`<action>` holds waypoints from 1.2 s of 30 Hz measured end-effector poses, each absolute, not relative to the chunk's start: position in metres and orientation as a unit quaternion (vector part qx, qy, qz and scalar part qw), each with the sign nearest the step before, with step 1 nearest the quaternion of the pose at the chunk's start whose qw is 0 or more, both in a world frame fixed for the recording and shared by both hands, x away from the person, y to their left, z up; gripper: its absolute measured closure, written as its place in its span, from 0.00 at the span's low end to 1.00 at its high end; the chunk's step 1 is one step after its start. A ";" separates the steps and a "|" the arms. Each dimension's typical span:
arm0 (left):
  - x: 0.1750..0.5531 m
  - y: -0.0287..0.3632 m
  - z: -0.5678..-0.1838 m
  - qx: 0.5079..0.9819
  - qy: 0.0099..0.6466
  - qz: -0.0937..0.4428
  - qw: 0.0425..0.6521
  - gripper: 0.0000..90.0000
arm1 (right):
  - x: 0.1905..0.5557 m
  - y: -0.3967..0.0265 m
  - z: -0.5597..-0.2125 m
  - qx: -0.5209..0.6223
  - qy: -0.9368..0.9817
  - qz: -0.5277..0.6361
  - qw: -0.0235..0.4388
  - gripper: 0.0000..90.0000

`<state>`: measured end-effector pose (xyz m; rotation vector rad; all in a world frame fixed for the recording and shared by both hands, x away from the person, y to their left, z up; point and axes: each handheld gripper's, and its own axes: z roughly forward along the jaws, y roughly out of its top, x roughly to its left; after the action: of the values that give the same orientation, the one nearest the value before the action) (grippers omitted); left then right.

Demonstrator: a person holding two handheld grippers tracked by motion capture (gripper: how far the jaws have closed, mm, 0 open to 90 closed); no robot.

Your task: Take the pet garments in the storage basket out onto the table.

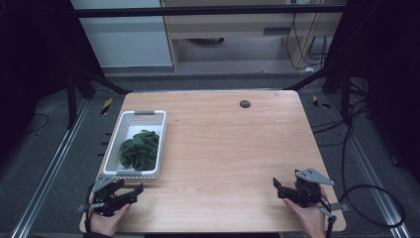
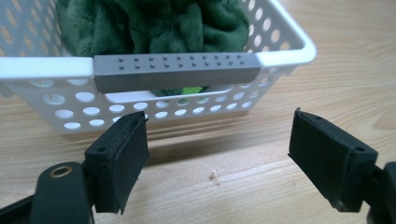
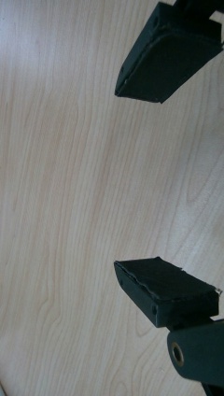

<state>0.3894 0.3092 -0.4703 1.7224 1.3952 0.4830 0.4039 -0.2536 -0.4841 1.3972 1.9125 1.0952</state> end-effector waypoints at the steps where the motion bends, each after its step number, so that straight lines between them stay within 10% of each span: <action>1: 0.389 0.309 -0.470 0.688 0.557 0.193 0.423 0.21 | 0.404 -0.254 -0.484 0.517 0.707 0.405 0.263 0.15; 36: 0.390 0.319 -0.414 0.675 0.524 0.244 0.458 0.20 | 0.397 -0.246 -0.481 0.492 0.716 0.415 0.271 0.14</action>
<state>0.3895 0.3186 -0.4145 1.6642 1.2922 0.6008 0.3972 -0.2463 -0.4814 1.3241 1.9279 1.1179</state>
